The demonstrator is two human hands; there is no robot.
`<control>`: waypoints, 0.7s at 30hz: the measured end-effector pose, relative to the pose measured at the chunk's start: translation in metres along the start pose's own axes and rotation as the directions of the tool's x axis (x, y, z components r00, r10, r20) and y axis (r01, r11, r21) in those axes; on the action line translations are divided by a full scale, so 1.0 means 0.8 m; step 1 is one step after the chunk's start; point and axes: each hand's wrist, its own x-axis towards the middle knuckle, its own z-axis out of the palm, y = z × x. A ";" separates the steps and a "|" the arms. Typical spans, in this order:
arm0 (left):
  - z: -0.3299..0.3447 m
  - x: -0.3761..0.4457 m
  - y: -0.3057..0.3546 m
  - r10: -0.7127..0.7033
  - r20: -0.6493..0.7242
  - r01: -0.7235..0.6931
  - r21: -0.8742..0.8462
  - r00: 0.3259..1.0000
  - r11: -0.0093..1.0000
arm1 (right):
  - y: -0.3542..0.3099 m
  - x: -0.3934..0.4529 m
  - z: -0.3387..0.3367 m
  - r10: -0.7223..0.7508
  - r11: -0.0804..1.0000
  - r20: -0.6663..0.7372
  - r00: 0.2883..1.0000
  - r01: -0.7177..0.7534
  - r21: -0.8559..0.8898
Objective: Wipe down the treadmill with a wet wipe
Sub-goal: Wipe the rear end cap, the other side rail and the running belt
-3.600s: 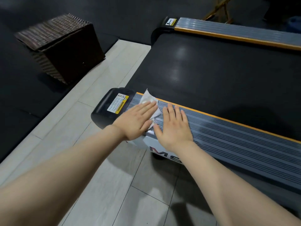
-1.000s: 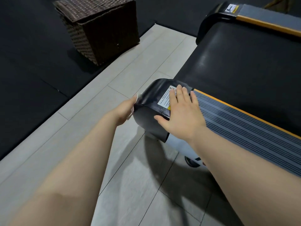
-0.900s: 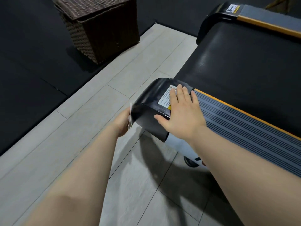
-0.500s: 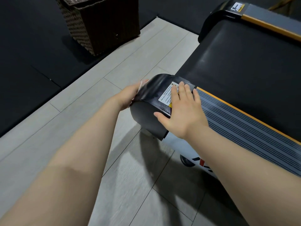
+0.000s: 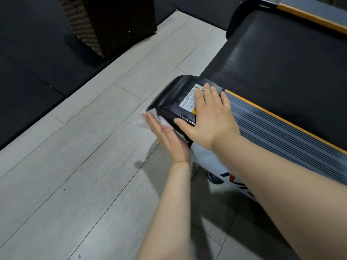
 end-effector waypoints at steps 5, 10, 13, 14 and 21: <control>0.015 -0.008 0.004 0.415 0.190 -0.455 0.308 0.890 0.835 | 0.001 0.003 0.004 0.027 0.996 -0.052 0.998 -0.022 0.085; 0.010 -0.002 -0.024 0.335 0.081 -0.344 0.241 0.939 0.908 | 0.001 0.004 0.005 0.031 0.999 -0.050 0.998 -0.030 0.023; 0.008 -0.013 -0.031 -0.170 -0.049 0.151 -0.261 0.984 0.953 | 0.000 0.004 0.004 0.036 0.999 -0.032 0.999 -0.036 0.011; 0.012 -0.019 -0.030 -0.295 -0.074 0.250 -0.356 0.953 0.900 | -0.001 0.004 0.006 0.036 0.999 -0.029 0.999 -0.035 0.013; 0.038 -0.078 -0.006 0.013 -0.085 -0.006 0.074 0.996 0.997 | 0.001 0.005 0.011 0.028 0.999 -0.063 0.998 -0.026 0.033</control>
